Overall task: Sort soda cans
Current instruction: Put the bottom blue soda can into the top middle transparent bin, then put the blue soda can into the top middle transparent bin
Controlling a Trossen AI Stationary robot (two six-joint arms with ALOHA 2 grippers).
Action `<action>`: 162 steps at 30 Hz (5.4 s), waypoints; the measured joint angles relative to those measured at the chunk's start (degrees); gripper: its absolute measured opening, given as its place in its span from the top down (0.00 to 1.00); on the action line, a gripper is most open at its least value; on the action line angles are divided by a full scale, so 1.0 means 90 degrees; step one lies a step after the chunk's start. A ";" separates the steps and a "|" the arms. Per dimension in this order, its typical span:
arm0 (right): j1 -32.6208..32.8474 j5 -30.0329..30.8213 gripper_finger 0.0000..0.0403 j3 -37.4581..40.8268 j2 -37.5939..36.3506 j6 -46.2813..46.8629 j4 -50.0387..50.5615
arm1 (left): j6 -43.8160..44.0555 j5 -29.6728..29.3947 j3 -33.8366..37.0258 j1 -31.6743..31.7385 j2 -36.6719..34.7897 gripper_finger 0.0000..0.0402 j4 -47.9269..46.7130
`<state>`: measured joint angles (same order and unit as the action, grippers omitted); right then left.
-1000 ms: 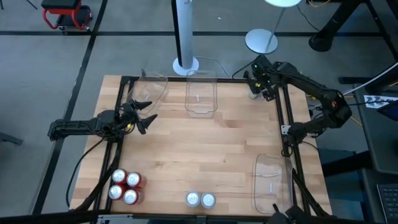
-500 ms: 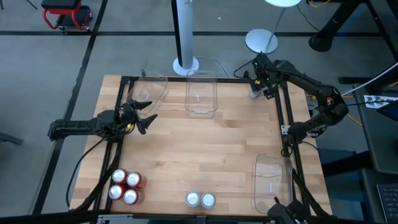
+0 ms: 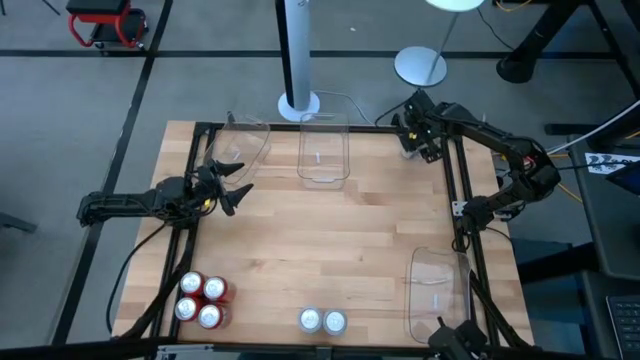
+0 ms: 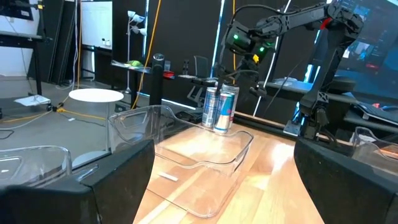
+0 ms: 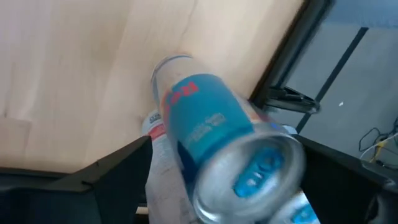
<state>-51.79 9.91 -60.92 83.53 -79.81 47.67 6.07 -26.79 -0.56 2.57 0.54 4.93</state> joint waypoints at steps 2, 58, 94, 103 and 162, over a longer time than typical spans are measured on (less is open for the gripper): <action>0.0000 -0.0032 0.08 0.0090 0.0000 -0.0020 -0.0116 | 0.0000 0.0000 0.0000 0.0000 0.0000 0.07 -0.0002; 0.1704 -0.0386 0.42 -0.2149 0.0299 0.0195 -0.0051 | -0.0005 0.0000 0.0002 0.0000 0.0000 0.07 0.0002; 0.2108 -0.0030 0.42 -0.5482 0.4033 0.0173 0.0543 | 0.0093 0.0002 0.0002 0.0000 -0.0002 0.07 -0.0045; 0.2036 -0.0050 0.42 -0.5482 0.4321 0.0202 0.0522 | 0.0112 0.0000 0.0002 0.0000 -0.0002 0.07 -0.0119; 0.2051 -0.0174 0.23 -0.6982 0.4629 0.0344 0.1494 | 0.0112 0.0027 0.0002 -0.0002 -0.0001 0.07 -0.0134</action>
<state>-33.33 8.34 -123.76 125.19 -76.72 61.11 7.07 -26.55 -0.54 2.55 0.52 3.73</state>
